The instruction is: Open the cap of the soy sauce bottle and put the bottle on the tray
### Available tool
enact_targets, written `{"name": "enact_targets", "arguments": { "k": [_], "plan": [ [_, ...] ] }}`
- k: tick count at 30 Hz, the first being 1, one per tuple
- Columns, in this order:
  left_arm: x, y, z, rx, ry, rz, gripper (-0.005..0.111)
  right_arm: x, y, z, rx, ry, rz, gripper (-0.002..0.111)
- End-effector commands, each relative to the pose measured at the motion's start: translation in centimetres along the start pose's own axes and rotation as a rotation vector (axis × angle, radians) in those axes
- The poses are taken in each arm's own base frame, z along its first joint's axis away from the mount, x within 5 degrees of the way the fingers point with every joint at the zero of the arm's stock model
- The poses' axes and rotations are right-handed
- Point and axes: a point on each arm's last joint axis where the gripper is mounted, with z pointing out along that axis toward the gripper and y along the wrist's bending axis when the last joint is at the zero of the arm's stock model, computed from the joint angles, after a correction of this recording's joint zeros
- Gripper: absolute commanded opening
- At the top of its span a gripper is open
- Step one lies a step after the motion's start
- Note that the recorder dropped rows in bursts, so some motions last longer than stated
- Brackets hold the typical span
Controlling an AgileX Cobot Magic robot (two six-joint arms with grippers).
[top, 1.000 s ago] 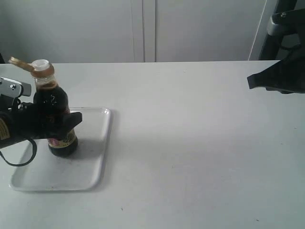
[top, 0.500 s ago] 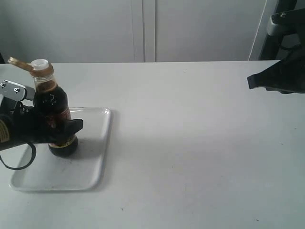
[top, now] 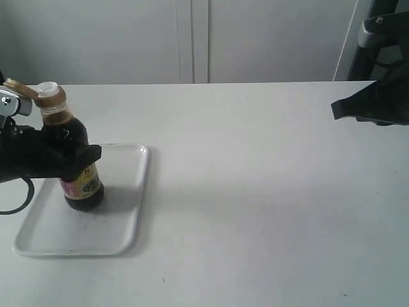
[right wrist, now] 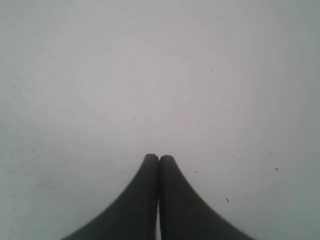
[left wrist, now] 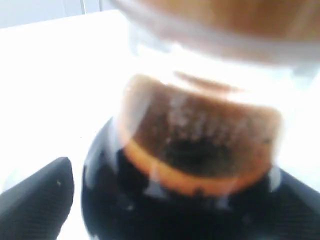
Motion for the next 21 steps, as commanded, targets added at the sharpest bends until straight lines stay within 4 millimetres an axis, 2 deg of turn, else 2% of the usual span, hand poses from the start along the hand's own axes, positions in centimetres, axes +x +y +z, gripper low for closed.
{"name": "enact_targets", "arguments": {
  "k": [1,14,21],
  "plan": [
    [-1.4,-0.6,-1.1,0.015,-0.040,-0.005,0.094,0.0,-0.1,-0.1,0.004,-0.010,0.001,0.000],
    [-3.5,-1.5,-3.2,0.018,-0.104,0.003,0.094,0.0,0.0,-0.1,-0.010,-0.014,0.012,0.000],
    [-4.8,-1.8,-5.0,-0.035,-0.143,0.015,0.094,0.0,0.0,-0.1,-0.010,-0.014,0.010,0.000]
  ]
}}
